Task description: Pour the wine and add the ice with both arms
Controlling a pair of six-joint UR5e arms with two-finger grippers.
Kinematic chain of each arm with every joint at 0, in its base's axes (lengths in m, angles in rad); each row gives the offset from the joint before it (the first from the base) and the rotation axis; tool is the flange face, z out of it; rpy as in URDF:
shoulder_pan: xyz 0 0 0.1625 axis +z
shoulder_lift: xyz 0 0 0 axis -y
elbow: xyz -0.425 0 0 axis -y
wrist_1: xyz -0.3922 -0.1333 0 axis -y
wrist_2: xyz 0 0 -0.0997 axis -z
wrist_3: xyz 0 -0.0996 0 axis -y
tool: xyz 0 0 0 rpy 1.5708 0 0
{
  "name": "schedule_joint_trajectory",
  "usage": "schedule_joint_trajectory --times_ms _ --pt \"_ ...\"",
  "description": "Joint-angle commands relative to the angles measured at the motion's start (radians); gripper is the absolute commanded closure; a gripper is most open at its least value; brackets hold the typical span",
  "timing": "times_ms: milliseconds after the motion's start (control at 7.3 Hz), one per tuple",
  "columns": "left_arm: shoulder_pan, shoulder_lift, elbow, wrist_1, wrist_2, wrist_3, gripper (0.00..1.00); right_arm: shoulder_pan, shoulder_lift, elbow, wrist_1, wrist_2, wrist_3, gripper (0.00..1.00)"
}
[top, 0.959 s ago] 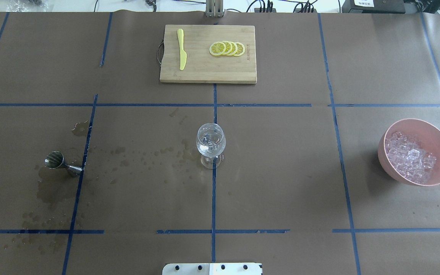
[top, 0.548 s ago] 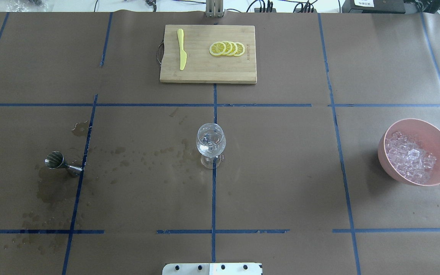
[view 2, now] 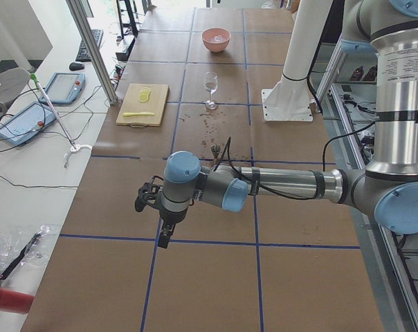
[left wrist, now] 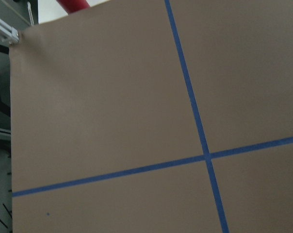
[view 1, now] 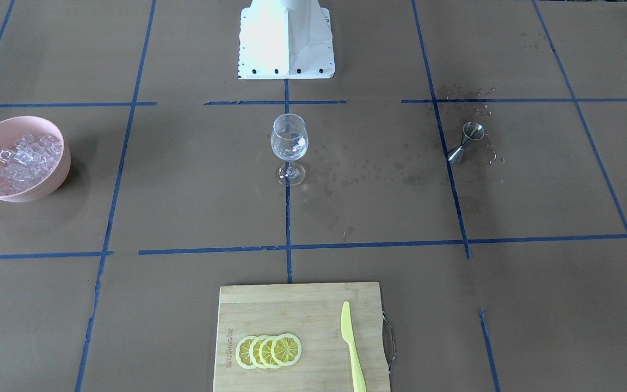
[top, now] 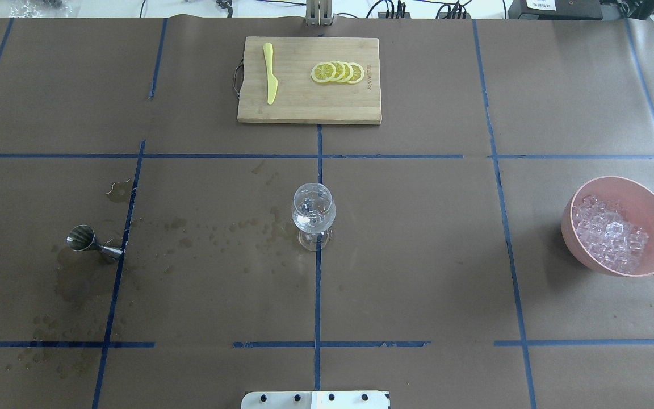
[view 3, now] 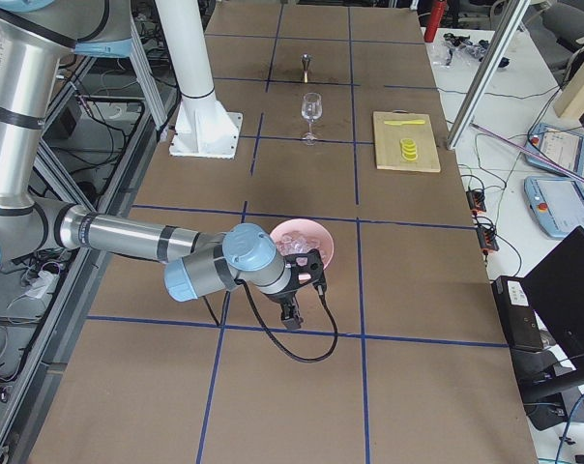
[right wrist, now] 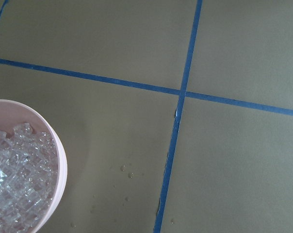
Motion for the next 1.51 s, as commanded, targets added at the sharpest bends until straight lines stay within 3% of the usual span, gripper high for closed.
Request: schedule_joint_trajectory --times_ms 0,137,548,822,1233,1370 --pt "-0.029 0.096 -0.043 0.009 -0.137 0.173 0.0 -0.001 0.007 0.045 -0.016 0.01 0.02 0.0" --pt "-0.039 0.104 -0.065 0.009 -0.143 0.248 0.0 -0.031 0.015 0.079 -0.016 0.007 0.113 0.0" --pt "-0.039 0.078 -0.068 0.009 -0.134 0.245 0.0 -0.27 0.013 0.218 -0.01 -0.074 0.421 0.0" --pt "-0.037 0.078 -0.068 0.004 -0.137 0.245 0.0 -0.387 0.007 0.231 0.002 -0.192 0.569 0.0" --pt "-0.037 0.078 -0.054 -0.037 -0.135 0.245 0.0 -0.642 -0.001 0.193 0.192 -0.383 0.78 0.01" --pt "-0.037 0.078 -0.051 -0.056 -0.135 0.245 0.0 -0.712 -0.001 0.18 0.203 -0.459 0.838 0.04"
